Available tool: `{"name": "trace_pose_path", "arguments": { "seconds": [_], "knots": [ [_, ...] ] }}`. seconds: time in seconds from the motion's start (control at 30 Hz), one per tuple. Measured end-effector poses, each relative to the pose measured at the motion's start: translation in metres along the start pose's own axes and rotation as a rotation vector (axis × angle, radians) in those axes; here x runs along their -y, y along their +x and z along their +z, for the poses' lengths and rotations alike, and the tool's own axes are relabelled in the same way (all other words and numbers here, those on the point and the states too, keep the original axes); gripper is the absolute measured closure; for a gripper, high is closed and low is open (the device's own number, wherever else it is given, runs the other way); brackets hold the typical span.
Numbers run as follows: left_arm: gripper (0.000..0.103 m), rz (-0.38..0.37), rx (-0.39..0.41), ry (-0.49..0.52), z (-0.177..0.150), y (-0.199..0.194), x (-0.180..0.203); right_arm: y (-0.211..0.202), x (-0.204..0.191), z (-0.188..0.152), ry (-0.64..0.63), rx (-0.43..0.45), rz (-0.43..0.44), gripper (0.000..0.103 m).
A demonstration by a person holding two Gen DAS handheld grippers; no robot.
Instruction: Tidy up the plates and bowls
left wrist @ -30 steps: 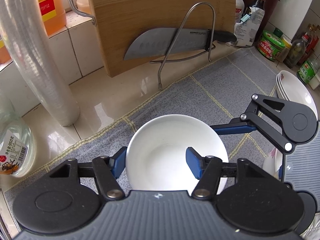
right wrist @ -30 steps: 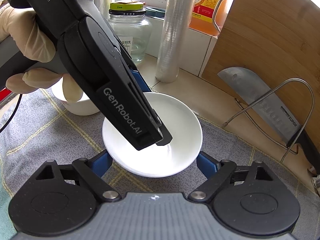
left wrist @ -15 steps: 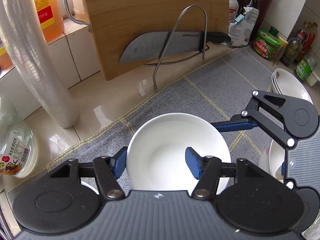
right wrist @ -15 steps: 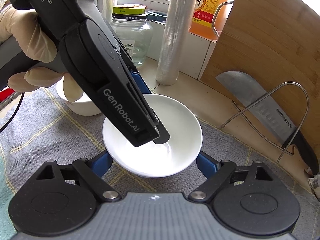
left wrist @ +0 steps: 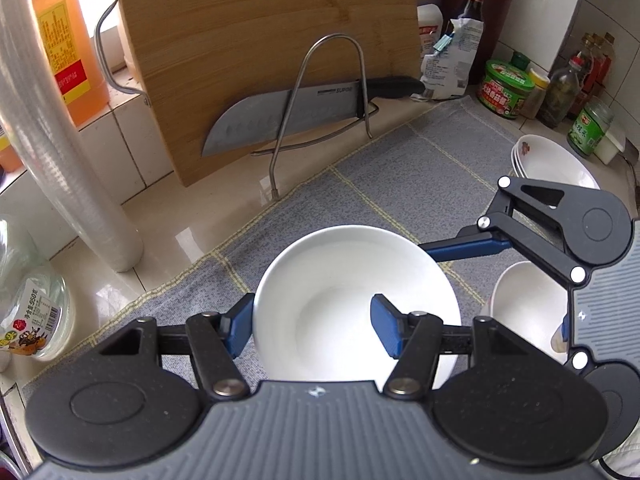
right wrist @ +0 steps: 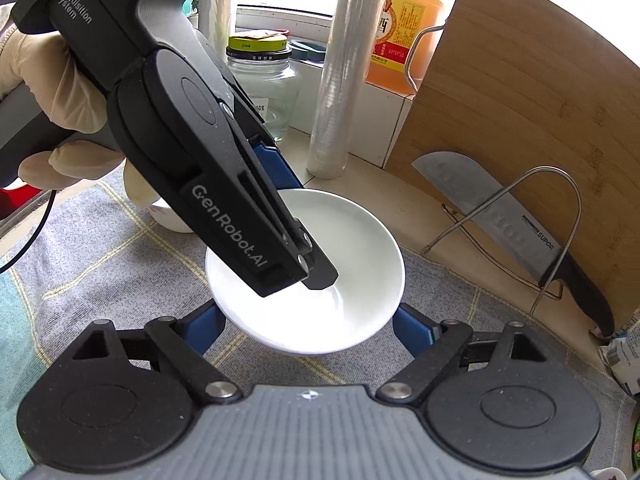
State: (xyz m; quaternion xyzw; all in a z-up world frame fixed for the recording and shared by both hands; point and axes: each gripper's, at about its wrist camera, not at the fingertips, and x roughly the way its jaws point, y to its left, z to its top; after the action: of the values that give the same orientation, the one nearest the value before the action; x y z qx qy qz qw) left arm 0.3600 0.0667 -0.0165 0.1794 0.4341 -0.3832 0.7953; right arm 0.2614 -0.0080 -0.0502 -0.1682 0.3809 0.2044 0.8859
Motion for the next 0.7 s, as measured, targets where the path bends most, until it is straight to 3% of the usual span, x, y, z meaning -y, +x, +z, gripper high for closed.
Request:
{"name": "trace_pose_path", "arguments": {
  "seconds": [0.7],
  "knots": [
    [0.043,-0.020,0.026,0.091,0.002,-0.017,0.076,-0.061,0.004,-0.042,0.058,0.025,-0.065,0.010]
  ]
}}
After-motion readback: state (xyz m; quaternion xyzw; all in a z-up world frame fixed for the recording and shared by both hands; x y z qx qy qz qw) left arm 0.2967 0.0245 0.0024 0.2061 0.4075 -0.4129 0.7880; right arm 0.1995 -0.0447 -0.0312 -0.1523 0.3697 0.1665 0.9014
